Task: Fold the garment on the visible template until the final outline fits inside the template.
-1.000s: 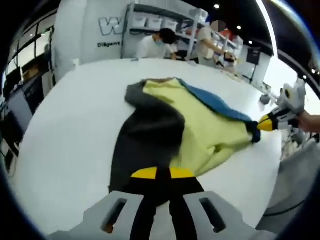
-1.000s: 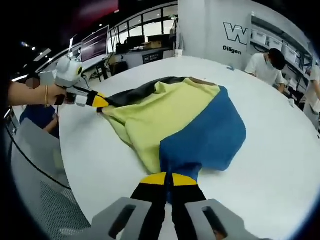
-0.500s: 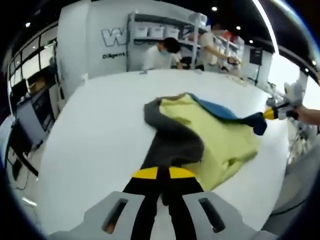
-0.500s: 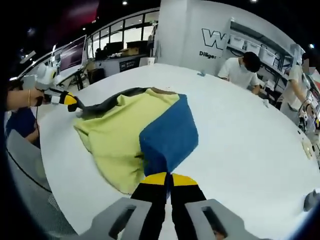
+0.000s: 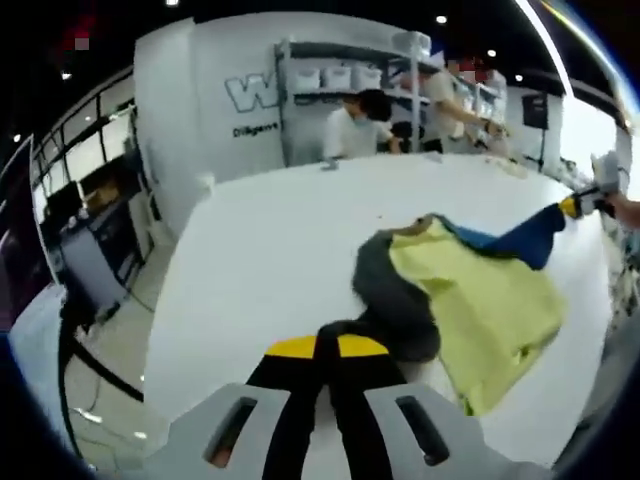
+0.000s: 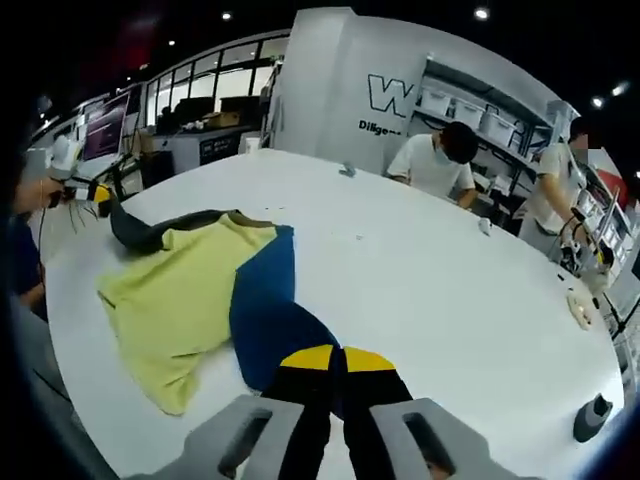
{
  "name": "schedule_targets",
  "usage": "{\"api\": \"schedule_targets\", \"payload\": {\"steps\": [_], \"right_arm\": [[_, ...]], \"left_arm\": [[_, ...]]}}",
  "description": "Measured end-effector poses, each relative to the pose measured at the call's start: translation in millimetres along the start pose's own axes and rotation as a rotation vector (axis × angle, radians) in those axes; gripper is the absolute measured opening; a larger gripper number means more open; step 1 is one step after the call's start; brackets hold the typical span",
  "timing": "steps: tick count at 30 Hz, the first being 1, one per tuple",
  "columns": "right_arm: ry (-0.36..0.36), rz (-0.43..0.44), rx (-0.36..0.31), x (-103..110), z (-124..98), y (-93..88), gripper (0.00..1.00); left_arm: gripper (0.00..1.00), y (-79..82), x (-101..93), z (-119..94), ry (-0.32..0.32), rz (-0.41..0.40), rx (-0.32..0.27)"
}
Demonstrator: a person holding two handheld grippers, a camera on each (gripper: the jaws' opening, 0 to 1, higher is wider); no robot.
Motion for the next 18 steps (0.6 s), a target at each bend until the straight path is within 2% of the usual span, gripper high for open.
{"api": "schedule_targets", "payload": {"steps": [2,5,10,18], "right_arm": [[0.013,0.003,0.02,6.9,-5.4,-9.7,0.0],[0.02,0.009,0.03,12.2,-8.0,-14.5,0.0],[0.036,0.005,0.051,23.0,-11.6,-24.5,0.0],[0.055,0.016,0.062,32.5,-17.5,-35.2,0.0]], "left_arm": [[0.01,-12.3,-5.7,-1.1,-0.023,-0.009,0.015],[0.01,-15.7,-9.4,-5.0,-0.036,-0.03,0.012],[0.01,-40.3,-23.4,-9.4,-0.063,-0.037,0.067],[0.01,-52.6,-32.4,-21.2,-0.1,-0.026,0.087]]}}
Point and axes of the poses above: the point that each gripper's makers call its tool centre point, and the gripper's own axes: z roughly forward along the fingers, x roughly to its left, y roughly out of its top, the point moved 10 cm from there along -z, roughly backward along the fingers, and after that the axes turned 5 degrees about y, right-handed, at the moved point
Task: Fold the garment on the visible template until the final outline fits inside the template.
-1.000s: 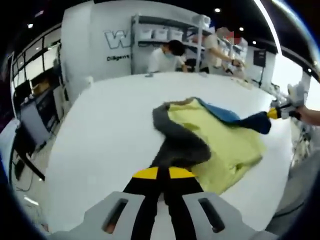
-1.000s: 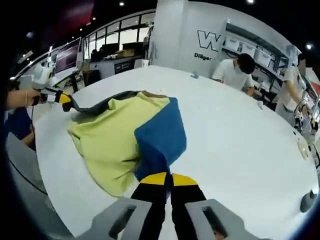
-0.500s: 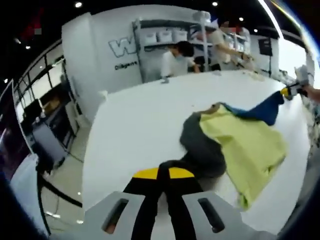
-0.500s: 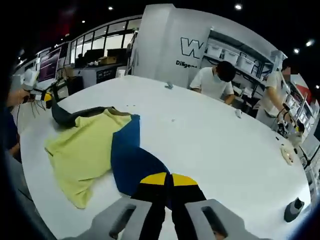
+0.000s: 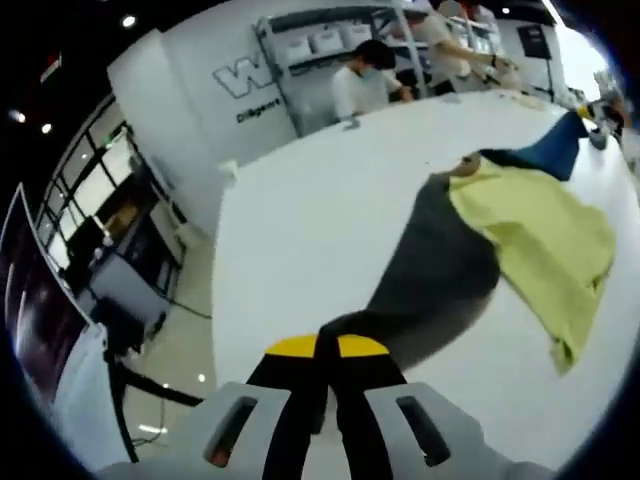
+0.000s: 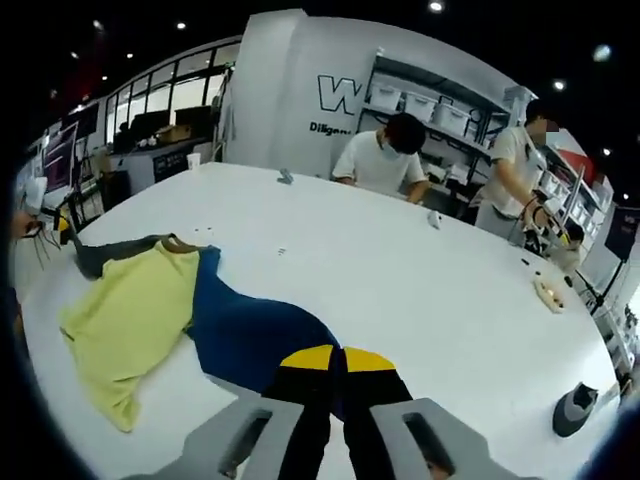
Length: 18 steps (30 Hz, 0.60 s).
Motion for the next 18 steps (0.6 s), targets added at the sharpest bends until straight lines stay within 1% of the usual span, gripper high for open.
{"api": "schedule_targets", "payload": {"steps": [1,4,6,8,9,10,15,18], "right_arm": [[0.004,0.004,0.01,5.4,-4.3,-2.4,0.0],[0.008,0.007,0.02,7.7,-5.7,-7.0,0.0],[0.011,0.012,0.032,8.8,-5.6,-11.5,0.0],[0.015,0.024,0.044,11.7,-6.8,-19.9,0.0],[0.016,0.032,0.053,15.9,-9.8,-22.3,0.0],[0.018,0.035,0.058,18.5,-11.5,-24.0,0.0],[0.03,0.04,0.073,24.3,-11.5,-33.1,0.0],[0.045,0.047,0.088,33.1,-13.0,-40.3,0.0]], "left_arm": [[0.01,-2.0,-2.7,-3.3,-0.005,0.008,0.007],[0.01,-4.2,-3.3,-4.0,-0.008,0.014,0.01],[0.01,-5.5,-2.5,-4.9,0.007,0.017,-0.001],[0.01,-10.0,-5.5,-9.3,0.015,-0.001,-0.006],[0.01,-17.5,-8.3,-9.3,0.015,-0.012,0.004],[0.01,-21.7,-7.9,-7.2,0.013,-0.012,0.016],[0.01,-29.3,-12.0,-9.6,-0.001,-0.015,0.038],[0.01,-34.4,-20.5,-16.6,-0.018,-0.009,0.06]]}}
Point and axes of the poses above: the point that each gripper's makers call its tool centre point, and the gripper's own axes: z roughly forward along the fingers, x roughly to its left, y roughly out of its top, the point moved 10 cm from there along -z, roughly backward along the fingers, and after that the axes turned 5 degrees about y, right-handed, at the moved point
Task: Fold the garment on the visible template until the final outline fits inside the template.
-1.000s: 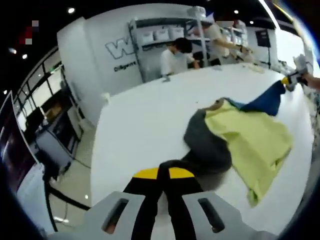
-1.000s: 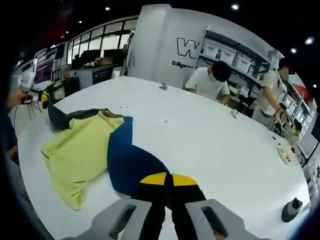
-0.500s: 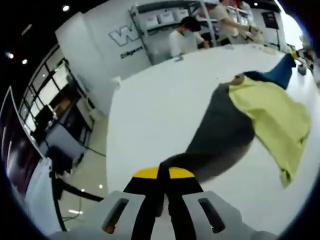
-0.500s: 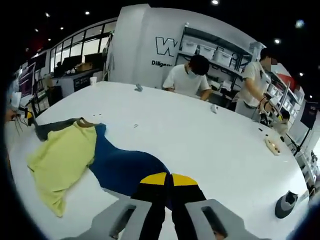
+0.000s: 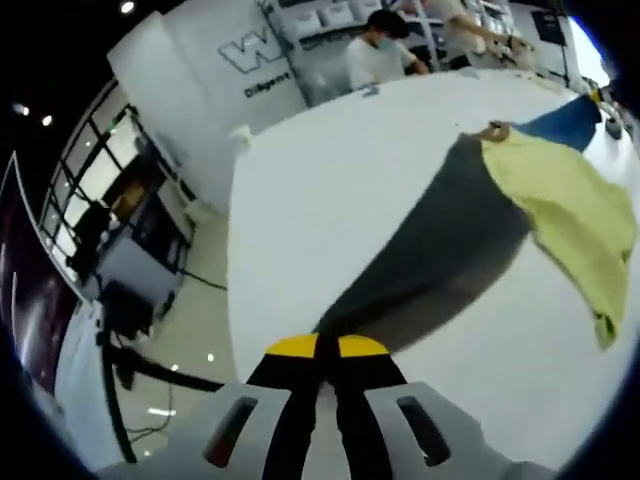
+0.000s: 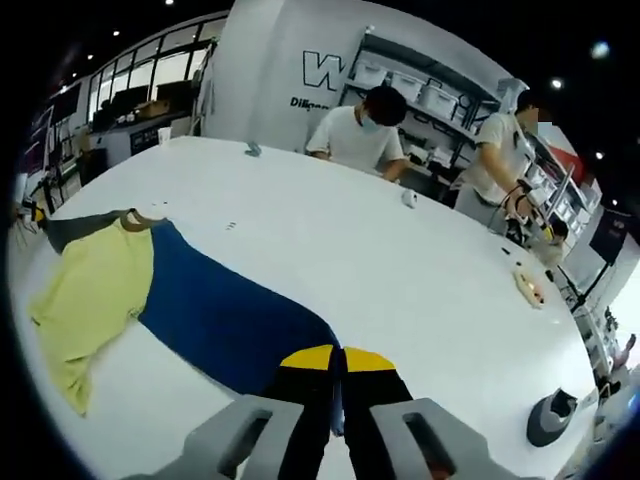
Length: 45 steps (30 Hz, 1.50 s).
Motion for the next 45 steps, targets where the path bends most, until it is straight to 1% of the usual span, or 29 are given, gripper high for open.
{"api": "schedule_targets", "payload": {"steps": [4,7,8,13,14,20,21,23,25,29,31,32,33,34,36,37,38,39,40,41,43,45], "right_arm": [[0.014,-0.001,0.015,4.2,1.9,-7.0,0.0],[0.02,-0.024,0.042,10.4,2.3,-15.0,0.0],[0.026,-0.02,0.054,11.2,3.6,-20.8,0.0],[0.037,-0.021,0.064,18.6,0.9,-25.6,0.0],[0.039,-0.026,0.068,20.4,0.0,-26.6,0.0],[0.06,-0.078,0.104,33.9,-2.2,-39.1,0.0],[0.064,-0.083,0.108,36.0,-2.0,-41.3,0.0],[0.074,-0.084,0.113,40.2,-1.9,-45.6,0.0],[0.086,-0.084,0.124,47.6,-2.3,-52.4,0.0],[0.109,-0.092,0.16,62.0,-1.6,-62.6,0.0],[0.116,-0.085,0.162,68.0,0.1,-65.5,0.0],[0.12,-0.078,0.164,70.9,0.8,-66.5,0.0],[0.117,-0.067,0.169,76.8,1.1,-64.9,0.0],[0.114,-0.056,0.174,82.7,1.3,-63.3,0.0],[0.097,-0.044,0.167,86.9,9.0,-64.4,0.0],[0.094,-0.04,0.168,89.9,8.3,-62.3,0.0],[0.087,-0.032,0.172,91.3,10.6,-62.8,0.0],[0.1,-0.007,0.179,90.2,17.1,-67.0,0.0],[0.104,0.023,0.171,90.8,16.9,-66.3,0.0],[0.099,0.033,0.164,89.4,16.6,-66.1,0.0],[0.09,0.054,0.167,80.1,14.7,-66.1,0.0],[0.094,0.04,0.17,75.9,14.5,-65.6,0.02]], "left_arm": [[0.01,-7.6,-0.9,1.7,-0.008,0.007,0.018],[0.01,-10.8,-4.0,0.2,-0.014,0.003,0.027],[0.01,-18.4,-4.0,3.0,-0.013,0.001,0.04],[0.01,-24.4,-2.6,2.8,-0.013,0.003,0.061],[0.01,-23.6,-2.9,1.2,-0.013,0.005,0.064],[0.01,-31.4,-5.3,3.1,-0.019,0.001,0.093],[0.01,-29.4,-7.3,0.6,-0.022,-0.01,0.095],[0.02,-30.5,-8.5,0.6,-0.024,-0.013,0.1],[0.06,-33.4,-9.4,2.0,-0.031,-0.012,0.113],[0.25,-38.1,-9.9,2.3,-0.012,-0.015,0.131],[0.3,-40.6,-9.5,3.2,-0.005,-0.013,0.136],[0.34,-41.3,-9.3,3.6,-0.004,-0.014,0.138],[0.36,-44.5,-9.1,4.9,-0.003,-0.018,0.145],[0.37,-46.3,-10.5,4.9,-0.002,-0.035,0.139],[0.38,-45.2,-10.1,5.2,0.006,-0.044,0.129],[0.39,-45.6,-10.1,5.8,0.001,-0.048,0.124],[0.4,-47.1,-12.0,7.6,-0.023,-0.057,0.114],[0.4,-50.7,-11.5,9.3,-0.027,-0.077,0.105],[0.41,-50.8,-11.3,9.3,-0.027,-0.077,0.104],[0.43,-50.5,-13.1,9.6,-0.027,-0.076,0.103],[0.45,-50.7,-13.1,10.0,-0.04,-0.08,0.094],[0.46,-50.6,-13.7,9.4,-0.049,-0.104,0.077]]}}
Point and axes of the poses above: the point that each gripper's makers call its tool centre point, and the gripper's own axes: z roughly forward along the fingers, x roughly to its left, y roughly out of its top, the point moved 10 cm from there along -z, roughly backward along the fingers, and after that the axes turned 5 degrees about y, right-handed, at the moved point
